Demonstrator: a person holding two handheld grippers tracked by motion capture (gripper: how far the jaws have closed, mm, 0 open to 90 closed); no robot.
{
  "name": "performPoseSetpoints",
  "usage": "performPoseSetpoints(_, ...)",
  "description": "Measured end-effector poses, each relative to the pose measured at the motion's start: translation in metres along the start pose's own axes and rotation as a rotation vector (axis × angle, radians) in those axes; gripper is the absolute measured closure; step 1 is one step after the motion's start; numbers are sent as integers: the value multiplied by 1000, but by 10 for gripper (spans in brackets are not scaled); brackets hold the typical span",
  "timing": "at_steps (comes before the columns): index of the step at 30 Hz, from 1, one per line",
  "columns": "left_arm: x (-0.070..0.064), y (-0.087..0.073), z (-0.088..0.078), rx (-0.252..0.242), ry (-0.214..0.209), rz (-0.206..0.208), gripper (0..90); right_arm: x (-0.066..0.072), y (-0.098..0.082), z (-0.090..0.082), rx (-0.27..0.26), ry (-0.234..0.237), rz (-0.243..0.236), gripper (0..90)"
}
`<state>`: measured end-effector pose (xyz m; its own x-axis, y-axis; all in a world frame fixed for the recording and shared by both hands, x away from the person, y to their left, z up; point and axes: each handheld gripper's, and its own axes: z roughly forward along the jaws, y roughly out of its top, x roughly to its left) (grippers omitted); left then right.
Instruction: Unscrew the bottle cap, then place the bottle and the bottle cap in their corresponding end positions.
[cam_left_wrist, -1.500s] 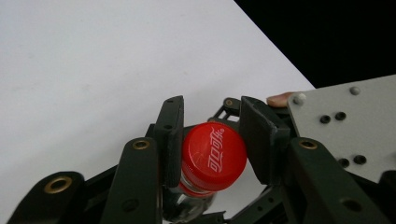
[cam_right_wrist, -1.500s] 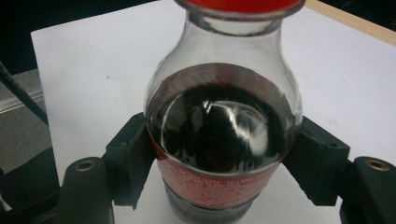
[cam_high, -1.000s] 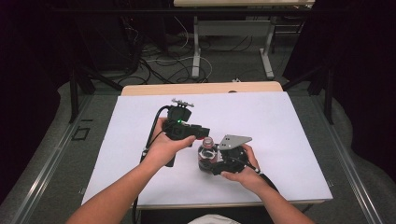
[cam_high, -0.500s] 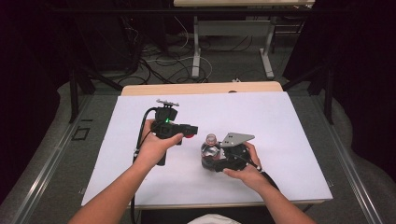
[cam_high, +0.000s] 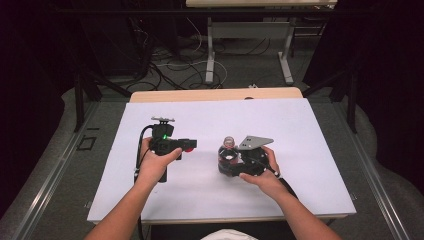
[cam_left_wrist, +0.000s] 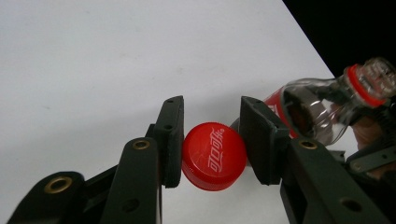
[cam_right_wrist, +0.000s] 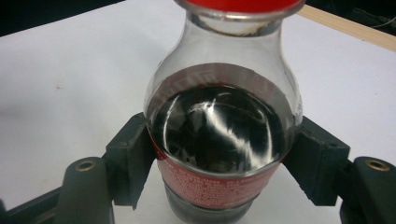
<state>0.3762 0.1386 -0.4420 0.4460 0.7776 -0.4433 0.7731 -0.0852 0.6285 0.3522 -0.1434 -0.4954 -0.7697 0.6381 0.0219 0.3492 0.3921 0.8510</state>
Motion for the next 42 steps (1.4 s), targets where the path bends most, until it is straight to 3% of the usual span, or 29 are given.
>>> performPoseSetpoints(1, 4, -1, -1, 15, -3, 1, 620, -2, 1, 1, 2, -2, -1, 300)
performPoseSetpoints(10, 32, -22, -1, -20, 18, -48, 620, -20, 12, 7, -10, -62, 10, 299)
performPoseSetpoints(17, 50, -32, -2, -51, 24, -95, 620, -35, 24, 16, -24, -102, 54, 299)
performPoseSetpoints(18, 52, -33, -2, -47, 29, -83, 620, -37, 26, 18, -25, -99, 62, 299)
performPoseSetpoints(32, 62, -44, 0, -62, 46, -72, 620, -60, 48, 52, -40, -166, 92, 299)
performPoseSetpoints(35, 62, -45, 1, -59, 42, -75, 620, -62, 51, 59, -42, -175, 106, 299)
performPoseSetpoints(42, 62, -47, 4, -57, 39, -70, 620, -64, 49, 76, -26, -194, 90, 299)
